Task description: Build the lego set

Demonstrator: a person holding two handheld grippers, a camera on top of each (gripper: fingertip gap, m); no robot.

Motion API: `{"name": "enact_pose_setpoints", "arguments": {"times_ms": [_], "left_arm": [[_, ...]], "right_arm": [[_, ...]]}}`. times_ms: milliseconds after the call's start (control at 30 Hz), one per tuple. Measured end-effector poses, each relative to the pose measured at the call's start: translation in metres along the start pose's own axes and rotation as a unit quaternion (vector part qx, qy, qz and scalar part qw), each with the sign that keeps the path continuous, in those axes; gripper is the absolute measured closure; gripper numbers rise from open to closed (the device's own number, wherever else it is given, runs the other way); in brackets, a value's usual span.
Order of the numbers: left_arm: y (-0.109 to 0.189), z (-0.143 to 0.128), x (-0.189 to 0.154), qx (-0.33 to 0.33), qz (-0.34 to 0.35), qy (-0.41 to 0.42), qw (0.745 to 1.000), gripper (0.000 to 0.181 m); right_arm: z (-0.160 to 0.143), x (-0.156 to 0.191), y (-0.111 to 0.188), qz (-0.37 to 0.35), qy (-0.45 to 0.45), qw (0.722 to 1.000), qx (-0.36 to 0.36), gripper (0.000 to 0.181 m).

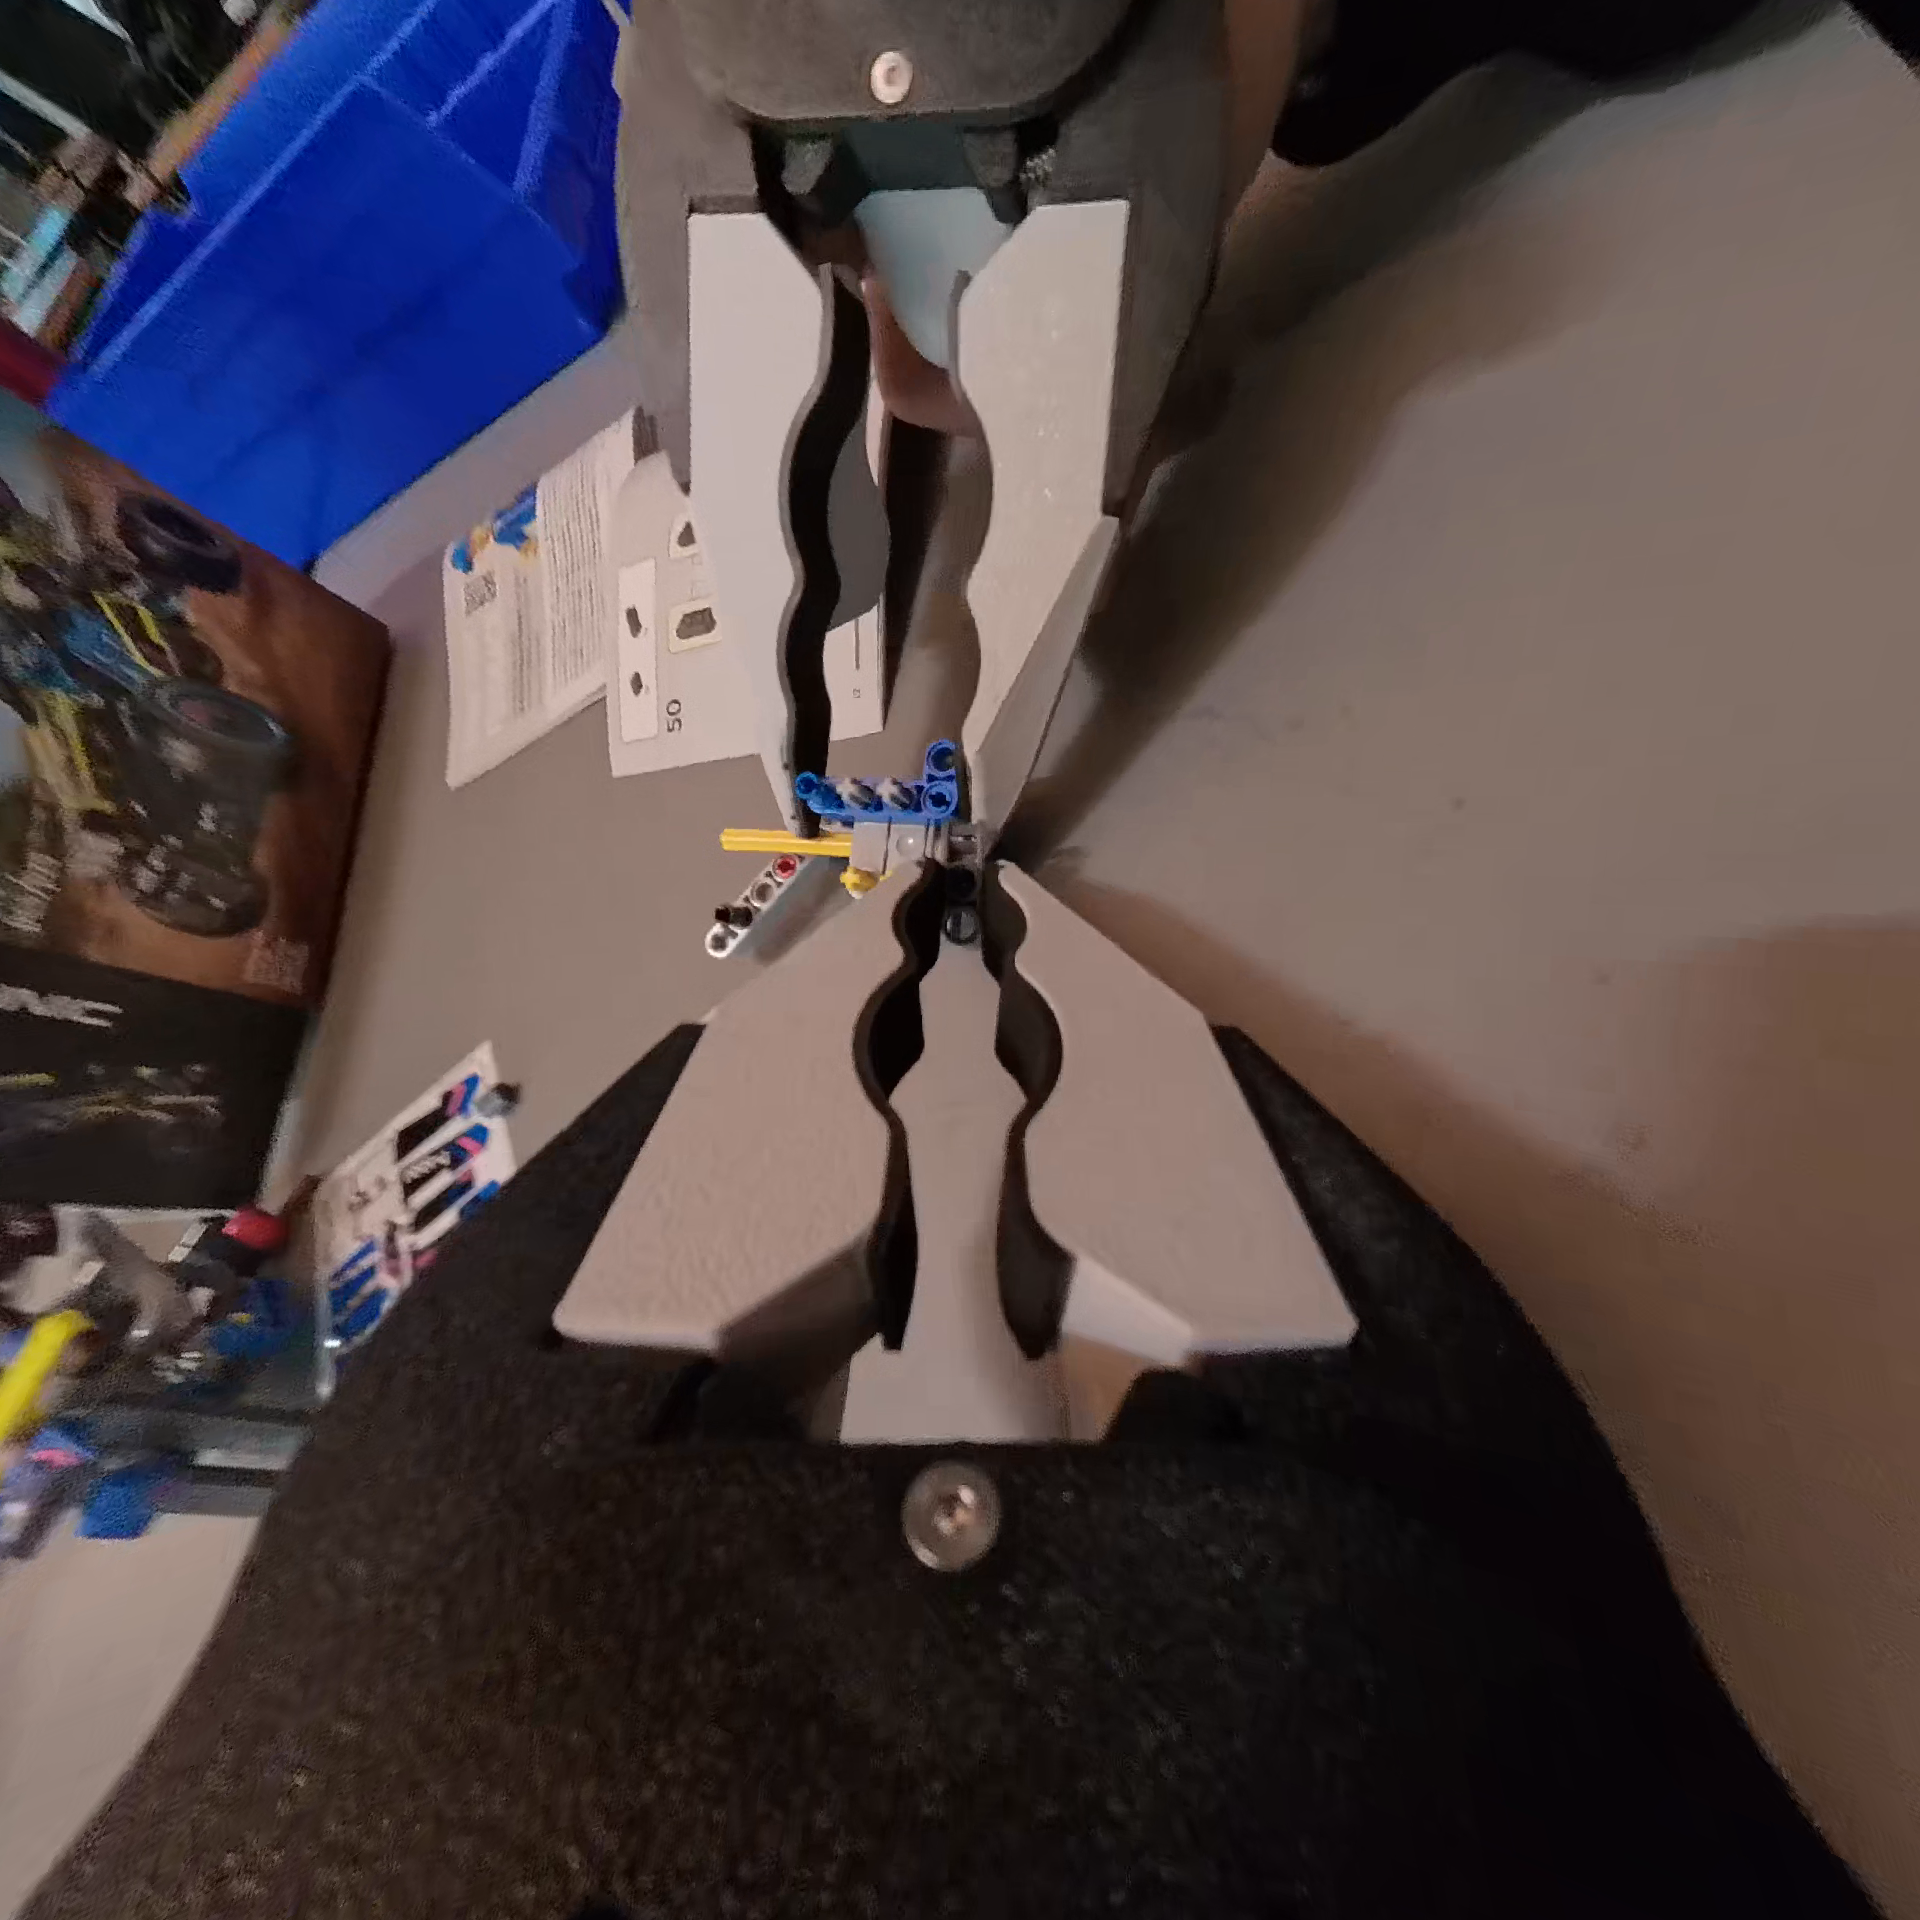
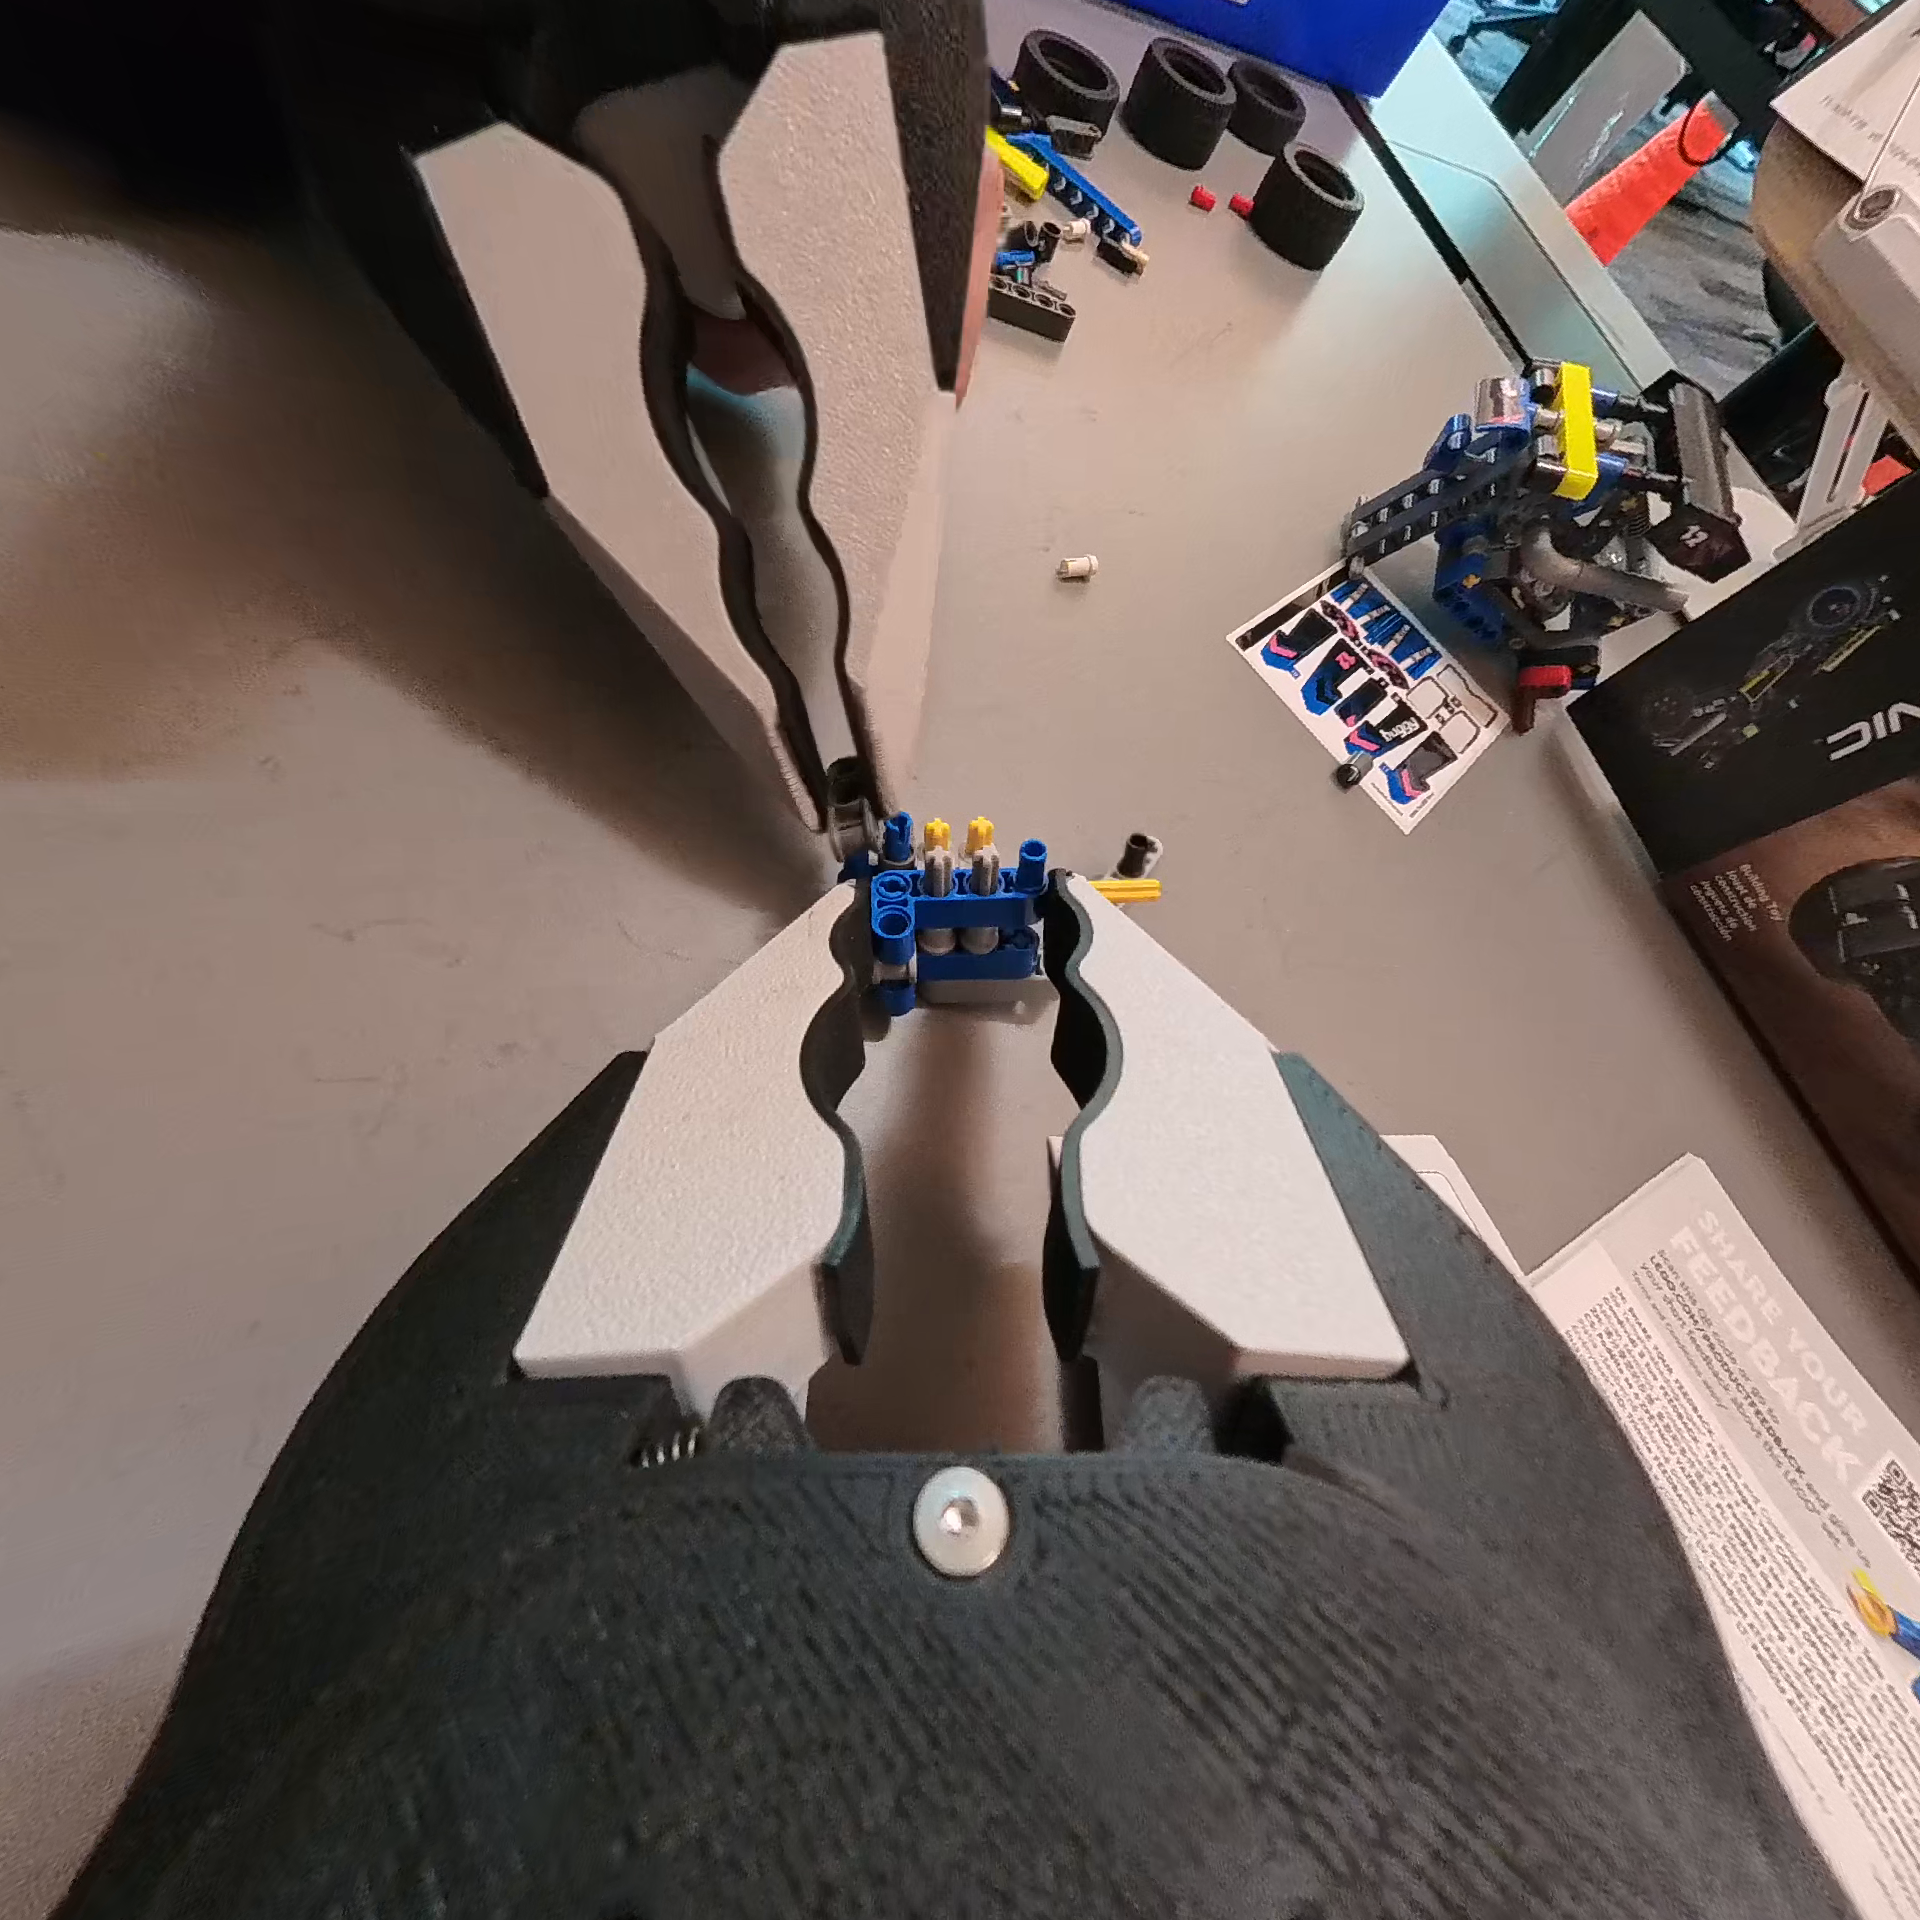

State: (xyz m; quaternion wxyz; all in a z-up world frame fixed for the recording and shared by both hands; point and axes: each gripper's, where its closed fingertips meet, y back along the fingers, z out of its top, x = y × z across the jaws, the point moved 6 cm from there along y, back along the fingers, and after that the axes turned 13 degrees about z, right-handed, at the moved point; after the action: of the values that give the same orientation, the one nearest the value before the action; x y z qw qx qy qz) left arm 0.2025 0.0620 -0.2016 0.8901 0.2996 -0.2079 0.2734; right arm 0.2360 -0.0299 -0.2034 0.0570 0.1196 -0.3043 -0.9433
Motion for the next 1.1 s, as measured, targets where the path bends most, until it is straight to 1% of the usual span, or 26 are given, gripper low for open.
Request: {"name": "enact_pose_setpoints", "arguments": {"times_ms": [67,267,433,500,600,633,700,767,833,900,967,1100], "left_arm": [[0.0,-0.001,0.001,-0.003,-0.017,0.035,0.999,0.177],[0.0,0.0,0.0,-0.008,-0.005,-0.006,1.0,0.177],[0.0,0.0,0.0,-0.007,0.001,-0.014,1.0,0.177],[0.001,0.0,0.0,-0.004,0.001,-0.014,1.0,0.177],[0.001,-0.001,0.001,-0.001,-0.001,-0.007,1.0,0.177],[0.001,0.0,0.001,0.0,-0.002,-0.006,1.0,0.177],[0.001,0.0,0.0,-0.001,-0.003,-0.008,1.0,0.177],[0.0,0.001,0.0,-0.002,-0.004,-0.008,1.0,0.177],[0.0,0.0,0.001,-0.002,-0.004,-0.007,1.0,0.177],[0.0,0.001,0.001,-0.004,-0.005,-0.009,1.0,0.177],[0.0,0.001,0.0,-0.004,-0.004,-0.013,1.0,0.177],[0.0,0.001,0.001,-0.005,-0.003,-0.016,1.0,0.177]], "right_arm": [[0.0,0.0,0.0,0.002,-0.002,1.0,-0.001,0.15],[0.0,0.0,0.001,0.007,-0.004,1.0,-0.005,0.149],[0.002,0.004,0.002,0.047,-0.014,0.999,-0.014,0.131],[0.003,0.005,0.005,0.038,0.0,0.999,-0.023,0.13],[0.01,0.004,0.014,-0.017,0.037,0.997,-0.066,0.128],[0.013,0.005,0.017,-0.03,0.048,0.995,-0.077,0.129],[0.019,0.014,0.021,-0.036,0.088,0.992,-0.077,0.139],[0.017,0.024,0.017,-0.025,0.12,0.991,-0.044,0.157],[0.015,0.028,0.012,-0.027,0.145,0.989,-0.011,0.165],[0.015,0.03,0.006,-0.029,0.151,0.988,0.006,0.167],[0.016,0.029,0.002,-0.041,0.158,0.986,0.014,0.163],[0.013,0.027,-0.002,-0.052,0.157,0.986,0.038,0.171]]}}
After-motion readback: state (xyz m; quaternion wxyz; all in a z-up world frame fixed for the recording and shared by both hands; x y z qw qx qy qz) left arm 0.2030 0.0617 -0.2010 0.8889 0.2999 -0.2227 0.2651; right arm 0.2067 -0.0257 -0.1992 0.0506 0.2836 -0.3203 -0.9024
